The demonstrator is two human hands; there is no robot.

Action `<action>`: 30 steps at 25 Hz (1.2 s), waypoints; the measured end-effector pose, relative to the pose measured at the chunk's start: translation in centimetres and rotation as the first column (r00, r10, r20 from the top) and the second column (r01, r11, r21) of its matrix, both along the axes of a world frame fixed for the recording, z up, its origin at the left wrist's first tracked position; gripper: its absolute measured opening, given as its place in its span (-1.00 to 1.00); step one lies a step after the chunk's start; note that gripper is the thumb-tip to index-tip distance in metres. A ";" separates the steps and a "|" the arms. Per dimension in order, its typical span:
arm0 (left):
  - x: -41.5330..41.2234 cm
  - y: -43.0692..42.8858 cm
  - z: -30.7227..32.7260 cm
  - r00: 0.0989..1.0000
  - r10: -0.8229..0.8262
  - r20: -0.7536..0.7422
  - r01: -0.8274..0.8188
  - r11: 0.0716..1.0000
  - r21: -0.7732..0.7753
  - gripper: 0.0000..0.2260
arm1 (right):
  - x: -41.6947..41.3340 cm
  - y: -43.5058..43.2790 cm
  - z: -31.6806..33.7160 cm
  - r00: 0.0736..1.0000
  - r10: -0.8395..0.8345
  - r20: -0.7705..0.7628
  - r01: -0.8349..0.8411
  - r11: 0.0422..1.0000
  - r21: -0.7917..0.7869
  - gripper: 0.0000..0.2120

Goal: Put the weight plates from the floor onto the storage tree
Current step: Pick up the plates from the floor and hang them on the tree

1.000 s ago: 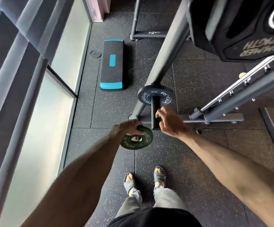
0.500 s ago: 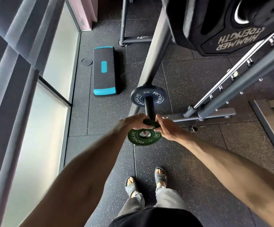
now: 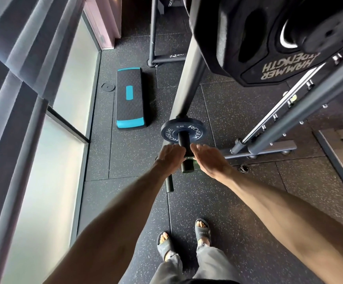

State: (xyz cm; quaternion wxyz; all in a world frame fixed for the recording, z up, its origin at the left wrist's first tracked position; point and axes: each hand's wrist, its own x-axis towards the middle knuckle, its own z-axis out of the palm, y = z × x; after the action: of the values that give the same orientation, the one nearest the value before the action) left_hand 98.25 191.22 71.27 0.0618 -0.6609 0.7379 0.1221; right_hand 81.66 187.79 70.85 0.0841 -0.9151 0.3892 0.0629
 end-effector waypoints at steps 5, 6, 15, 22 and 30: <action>0.9 -4.0 1.2 0.986 0.149 0.073 -0.149 0.989 -0.008 -0.83 | 3.6 -4.0 0.9 0.996 -0.085 -0.032 0.080 0.987 -0.136 -0.78; 0.8 -4.8 1.3 0.982 0.164 0.099 -0.162 0.987 -0.022 -0.80 | 4.0 -4.5 1.0 0.992 -0.121 -0.031 0.115 0.982 -0.149 -0.79; -1.5 -6.9 0.9 0.981 0.168 0.097 -0.140 0.959 -0.245 -0.72 | 2.4 -5.5 1.2 0.943 -0.300 0.141 0.310 0.950 -0.050 -0.80; -12.9 -8.6 2.7 0.976 -0.184 -0.119 0.195 0.978 0.081 -0.78 | -9.4 -2.5 4.2 0.791 -0.605 0.087 0.594 0.795 0.125 -0.80; -34.7 -10.2 8.9 0.838 -0.320 -0.443 0.385 0.921 0.063 -0.74 | -29.9 0.0 10.7 0.514 -0.832 0.207 0.833 0.542 0.110 -0.76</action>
State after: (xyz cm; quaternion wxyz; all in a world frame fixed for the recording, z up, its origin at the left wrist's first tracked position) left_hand 63.55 181.02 80.20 -0.0294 -0.4644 0.8313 0.3040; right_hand 51.72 187.81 81.57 0.1475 -0.6175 0.7669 -0.0940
